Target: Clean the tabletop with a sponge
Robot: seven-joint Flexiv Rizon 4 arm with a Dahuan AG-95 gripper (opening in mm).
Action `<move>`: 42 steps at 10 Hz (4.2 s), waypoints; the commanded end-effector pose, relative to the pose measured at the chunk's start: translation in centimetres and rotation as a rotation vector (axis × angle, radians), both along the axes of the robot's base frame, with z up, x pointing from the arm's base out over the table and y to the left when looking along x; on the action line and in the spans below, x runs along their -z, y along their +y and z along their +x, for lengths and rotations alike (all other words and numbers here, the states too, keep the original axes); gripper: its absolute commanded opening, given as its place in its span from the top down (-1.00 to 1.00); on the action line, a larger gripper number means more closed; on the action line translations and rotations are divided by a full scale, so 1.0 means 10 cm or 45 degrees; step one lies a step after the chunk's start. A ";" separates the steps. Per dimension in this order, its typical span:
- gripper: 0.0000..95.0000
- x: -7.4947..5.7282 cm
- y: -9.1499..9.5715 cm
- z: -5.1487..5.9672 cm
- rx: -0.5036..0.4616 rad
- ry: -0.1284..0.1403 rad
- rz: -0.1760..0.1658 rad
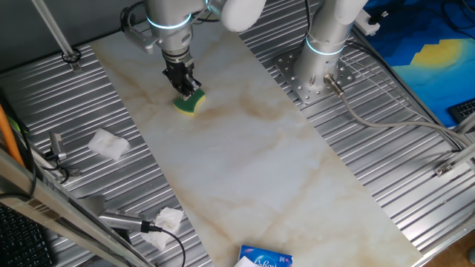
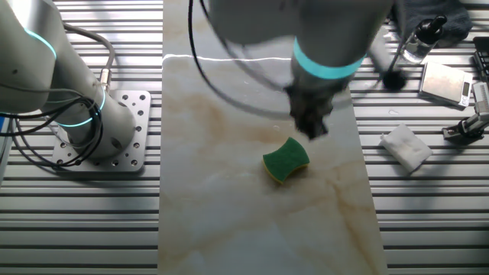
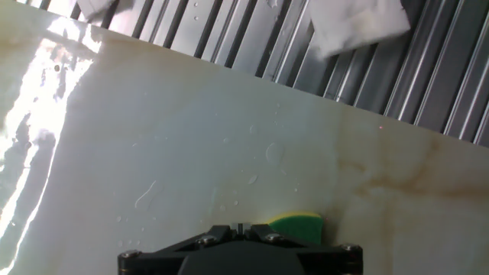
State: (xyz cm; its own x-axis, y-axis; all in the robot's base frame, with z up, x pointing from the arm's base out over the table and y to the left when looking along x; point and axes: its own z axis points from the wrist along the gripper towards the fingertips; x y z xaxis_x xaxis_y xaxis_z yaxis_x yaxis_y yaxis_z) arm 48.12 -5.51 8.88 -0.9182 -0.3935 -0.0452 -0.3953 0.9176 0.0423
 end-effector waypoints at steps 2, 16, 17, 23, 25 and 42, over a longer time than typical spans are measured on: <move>1.00 -0.02 -0.03 -0.03 -0.099 0.003 -0.097; 0.20 0.23 -0.21 -0.03 -0.168 0.067 -0.082; 0.20 0.22 -0.22 -0.02 -0.191 0.066 -0.079; -0.20 0.24 -0.21 -0.08 -0.230 0.070 -0.108; -0.20 0.25 -0.19 -0.12 -0.218 0.066 -0.108; -0.20 0.24 -0.20 -0.12 -0.218 0.121 -0.099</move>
